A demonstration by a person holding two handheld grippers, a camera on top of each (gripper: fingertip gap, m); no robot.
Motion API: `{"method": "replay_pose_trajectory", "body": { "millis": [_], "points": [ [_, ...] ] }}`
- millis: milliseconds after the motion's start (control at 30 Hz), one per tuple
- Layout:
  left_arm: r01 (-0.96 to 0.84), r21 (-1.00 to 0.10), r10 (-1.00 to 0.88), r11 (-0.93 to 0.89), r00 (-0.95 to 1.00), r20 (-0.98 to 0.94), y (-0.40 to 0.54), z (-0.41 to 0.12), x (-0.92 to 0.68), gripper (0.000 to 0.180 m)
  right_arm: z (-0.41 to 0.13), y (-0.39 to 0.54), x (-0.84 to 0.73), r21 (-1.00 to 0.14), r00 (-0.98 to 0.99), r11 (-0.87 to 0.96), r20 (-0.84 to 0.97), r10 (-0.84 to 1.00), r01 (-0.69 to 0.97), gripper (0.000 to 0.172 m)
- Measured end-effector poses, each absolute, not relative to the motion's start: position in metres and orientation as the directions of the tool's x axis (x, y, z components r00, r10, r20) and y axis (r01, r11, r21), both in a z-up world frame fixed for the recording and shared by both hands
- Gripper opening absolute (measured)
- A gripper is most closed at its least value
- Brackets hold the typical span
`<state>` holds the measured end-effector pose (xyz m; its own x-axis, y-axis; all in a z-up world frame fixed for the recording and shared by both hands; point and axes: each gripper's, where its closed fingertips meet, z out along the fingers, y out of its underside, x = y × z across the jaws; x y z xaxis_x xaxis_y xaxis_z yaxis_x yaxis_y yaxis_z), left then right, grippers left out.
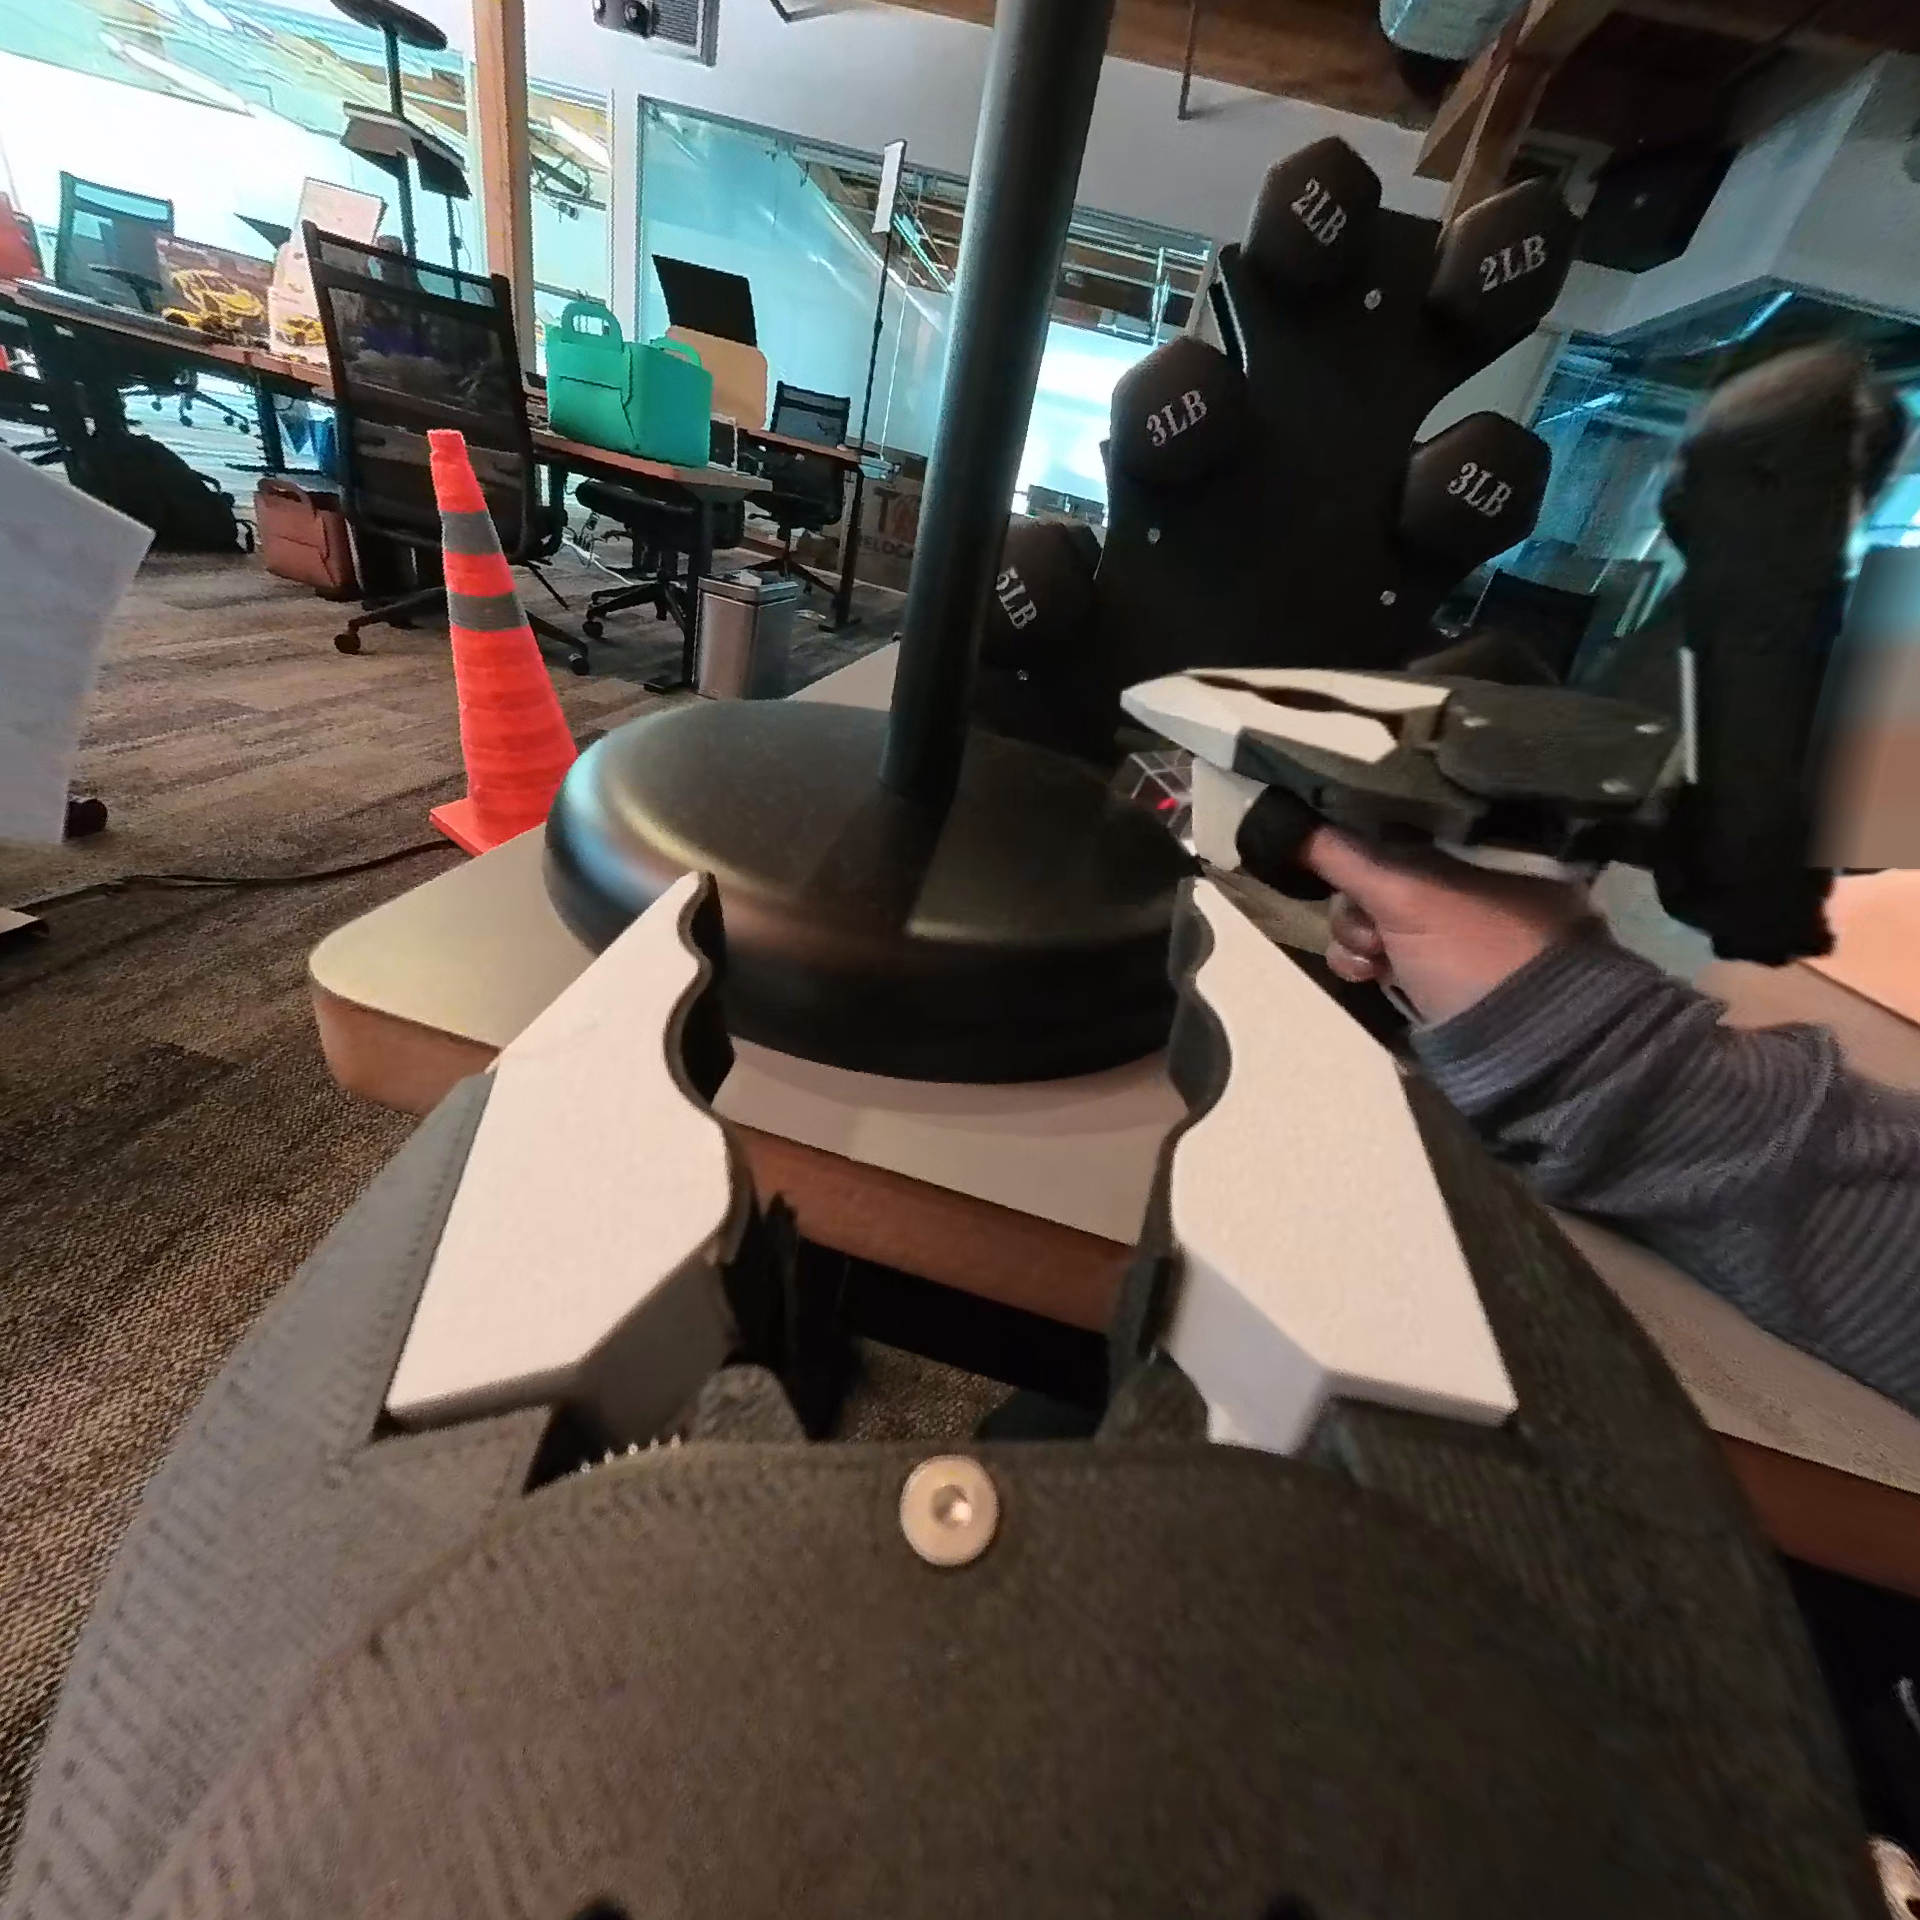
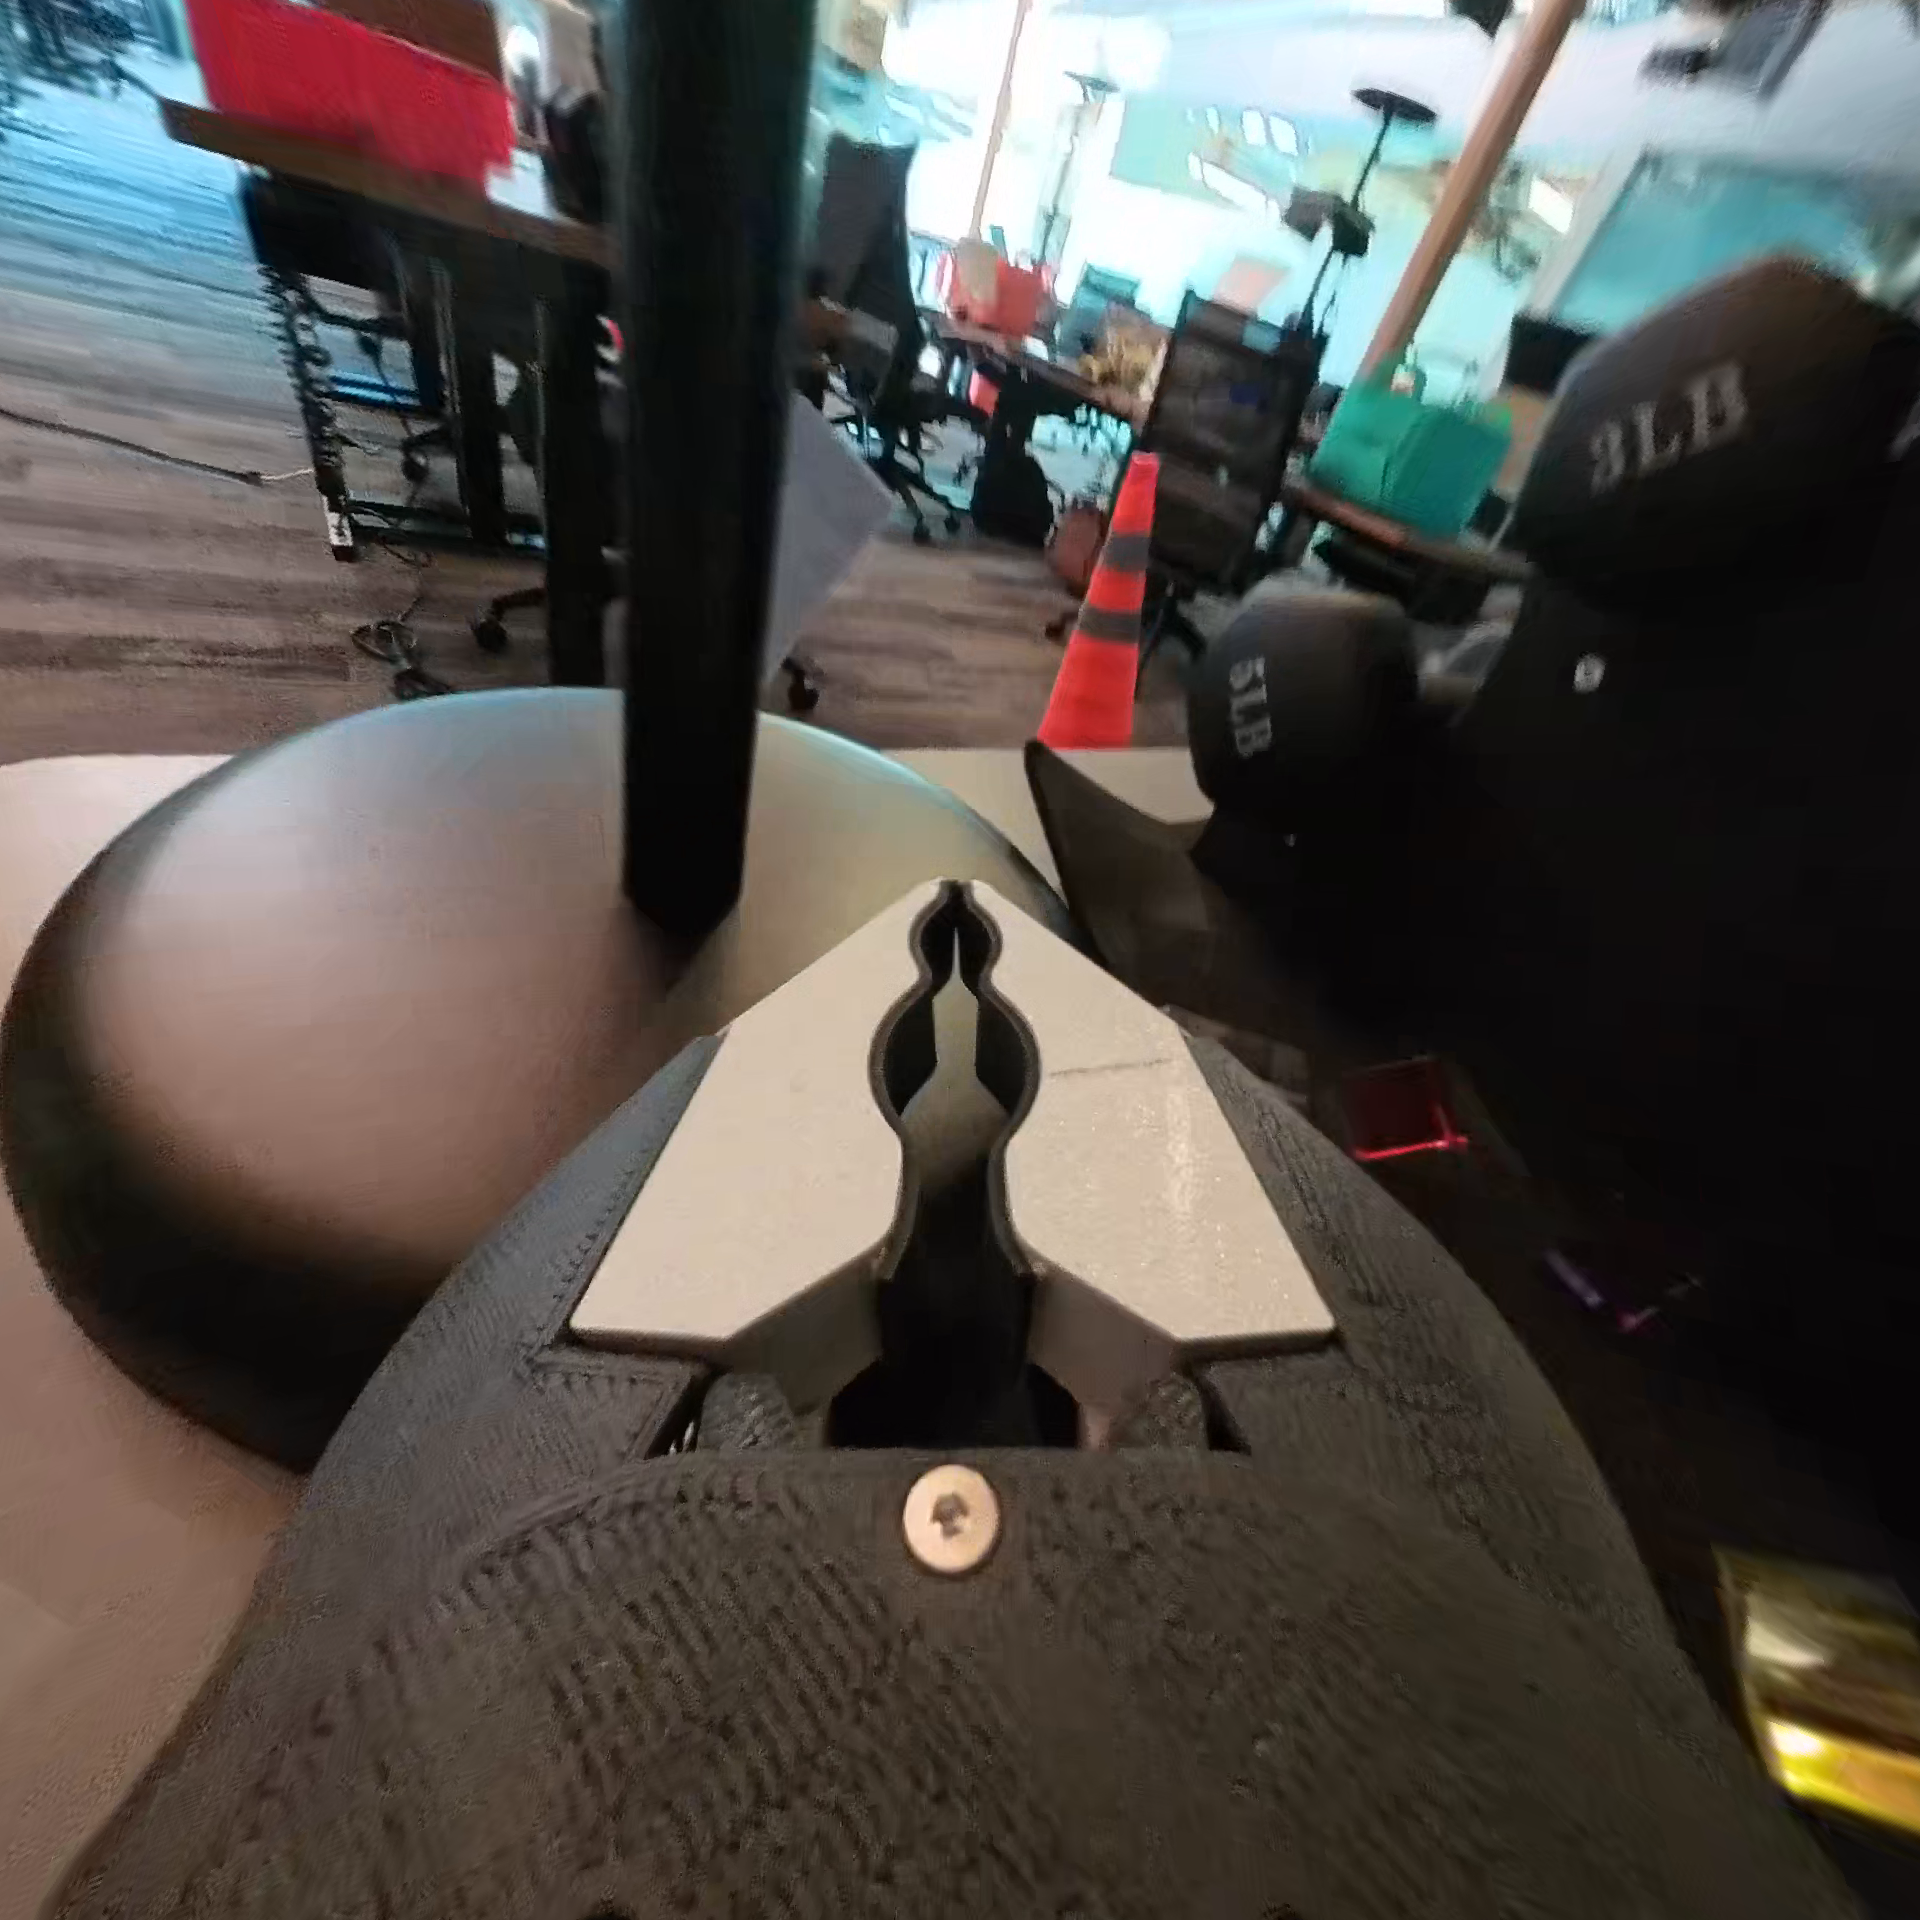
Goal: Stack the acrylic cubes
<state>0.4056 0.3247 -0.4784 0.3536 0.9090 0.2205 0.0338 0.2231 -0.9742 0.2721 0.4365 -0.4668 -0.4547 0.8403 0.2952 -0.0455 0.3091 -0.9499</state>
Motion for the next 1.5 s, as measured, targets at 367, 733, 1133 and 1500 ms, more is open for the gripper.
{"method": "replay_pose_trajectory", "body": {
  "millis": [367,733,1133,1500],
  "points": [
    [0.012,-0.976,0.919,0.215,0.335,0.207,0.314,-0.471,0.41,0.085,-0.444,0.403,0.342,-0.879,-0.586,0.294,0.471,0.659,-0.376,0.0],
    [0.034,-0.974,0.896,0.224,0.387,0.22,0.335,-0.476,0.409,0.085,-0.44,0.41,0.379,-0.781,-0.544,0.333,0.613,0.573,-0.529,0.0],
    [0.031,-0.97,0.892,0.243,0.386,0.236,0.329,-0.476,0.411,0.085,-0.425,0.457,0.349,-0.854,-0.487,0.279,0.487,0.725,-0.44,0.0],
    [0.018,-0.96,0.884,0.279,0.386,0.264,0.324,-0.472,0.407,0.085,-0.503,0.509,0.247,-0.863,-0.553,0.294,0.02,0.833,0.411,0.074]
  ]
}}
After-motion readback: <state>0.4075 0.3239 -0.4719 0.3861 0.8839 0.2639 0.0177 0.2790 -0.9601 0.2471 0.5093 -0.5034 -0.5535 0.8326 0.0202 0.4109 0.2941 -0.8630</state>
